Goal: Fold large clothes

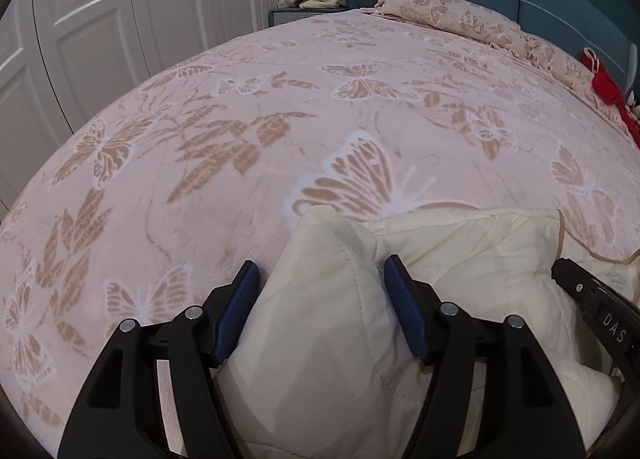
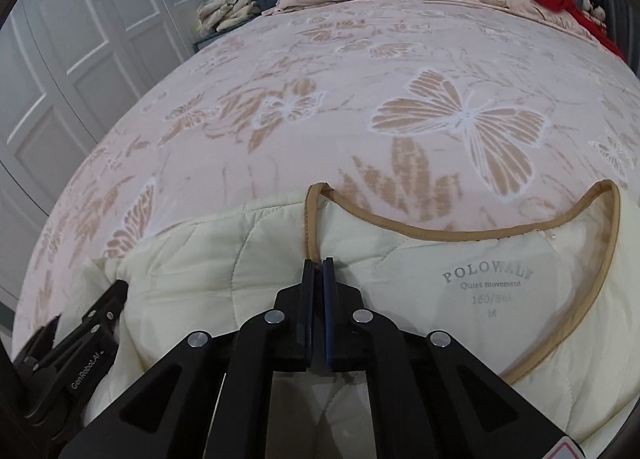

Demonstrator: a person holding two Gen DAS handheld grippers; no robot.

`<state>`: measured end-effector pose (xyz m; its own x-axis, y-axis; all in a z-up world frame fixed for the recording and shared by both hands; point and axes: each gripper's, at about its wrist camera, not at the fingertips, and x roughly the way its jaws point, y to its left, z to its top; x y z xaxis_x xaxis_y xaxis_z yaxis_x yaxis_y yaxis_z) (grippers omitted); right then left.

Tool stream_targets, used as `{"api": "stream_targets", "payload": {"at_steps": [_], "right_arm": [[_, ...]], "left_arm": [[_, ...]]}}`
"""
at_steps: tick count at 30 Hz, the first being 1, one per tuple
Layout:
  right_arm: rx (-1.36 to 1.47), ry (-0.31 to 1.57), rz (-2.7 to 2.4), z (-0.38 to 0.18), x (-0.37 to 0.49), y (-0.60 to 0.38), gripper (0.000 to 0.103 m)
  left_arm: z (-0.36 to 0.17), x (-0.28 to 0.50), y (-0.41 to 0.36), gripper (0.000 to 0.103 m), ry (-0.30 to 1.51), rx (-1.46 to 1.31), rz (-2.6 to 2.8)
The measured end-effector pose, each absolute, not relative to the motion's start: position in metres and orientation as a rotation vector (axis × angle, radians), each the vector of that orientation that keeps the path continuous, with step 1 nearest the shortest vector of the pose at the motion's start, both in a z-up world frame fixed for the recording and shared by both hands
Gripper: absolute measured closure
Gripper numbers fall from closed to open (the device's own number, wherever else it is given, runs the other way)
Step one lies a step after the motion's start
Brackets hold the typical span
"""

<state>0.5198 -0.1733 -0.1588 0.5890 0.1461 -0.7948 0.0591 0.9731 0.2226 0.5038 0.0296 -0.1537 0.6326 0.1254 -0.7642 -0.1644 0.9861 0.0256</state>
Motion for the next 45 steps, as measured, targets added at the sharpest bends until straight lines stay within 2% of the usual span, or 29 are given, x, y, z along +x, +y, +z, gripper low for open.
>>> {"api": "stream_targets", "payload": {"at_steps": [5, 6, 9, 10, 12, 16, 20, 23, 24, 26, 28, 32, 35, 45], "right_arm": [[0.265, 0.881, -0.008, -0.142, 0.505, -0.185, 0.100], [0.281, 0.852, -0.056, -0.132, 0.496, -0.194, 0.095], [0.350, 0.771, -0.176, -0.097, 0.451, -0.247, 0.086], [0.357, 0.763, -0.202, -0.092, 0.440, -0.263, 0.083], [0.355, 0.740, -0.270, -0.083, 0.414, -0.306, 0.071], [0.452, 0.805, -0.384, -0.098, 0.383, -0.391, 0.068], [0.509, 0.850, -0.360, -0.118, 0.373, -0.419, 0.071], [0.457, 0.877, -0.338, -0.127, 0.374, -0.415, 0.072], [0.434, 0.882, -0.334, -0.129, 0.374, -0.413, 0.072], [0.399, 0.889, -0.328, -0.131, 0.375, -0.412, 0.073], [0.357, 0.898, -0.317, -0.132, 0.375, -0.410, 0.073], [0.326, 0.892, -0.308, -0.126, 0.376, -0.414, 0.079], [0.321, 0.896, -0.316, -0.133, 0.379, -0.419, 0.083], [0.267, 0.849, -0.351, -0.148, 0.380, -0.412, 0.083]], "left_arm": [[-0.153, 0.507, 0.027, 0.023, 0.893, 0.004, 0.237], [-0.151, 0.509, 0.030, 0.019, 0.913, -0.006, 0.239], [-0.134, 0.510, 0.035, 0.020, 0.972, -0.025, 0.182], [-0.124, 0.506, 0.032, 0.021, 0.964, -0.009, 0.160], [-0.096, 0.493, 0.014, 0.020, 0.907, 0.012, 0.089], [-0.052, 0.480, -0.077, 0.012, 0.889, -0.005, -0.205], [-0.063, 0.481, -0.176, 0.013, 0.952, 0.084, -0.356], [-0.087, 0.483, -0.224, 0.018, 0.976, 0.178, -0.342], [-0.099, 0.486, -0.237, 0.022, 1.005, 0.199, -0.337], [-0.117, 0.489, -0.250, 0.035, 1.050, 0.233, -0.321], [-0.131, 0.492, -0.254, 0.053, 1.071, 0.258, -0.299], [-0.139, 0.487, -0.259, 0.069, 1.030, 0.304, -0.297], [-0.142, 0.484, -0.263, 0.070, 1.000, 0.325, -0.279], [-0.151, 0.477, -0.263, 0.068, 0.918, 0.319, -0.251]]}}
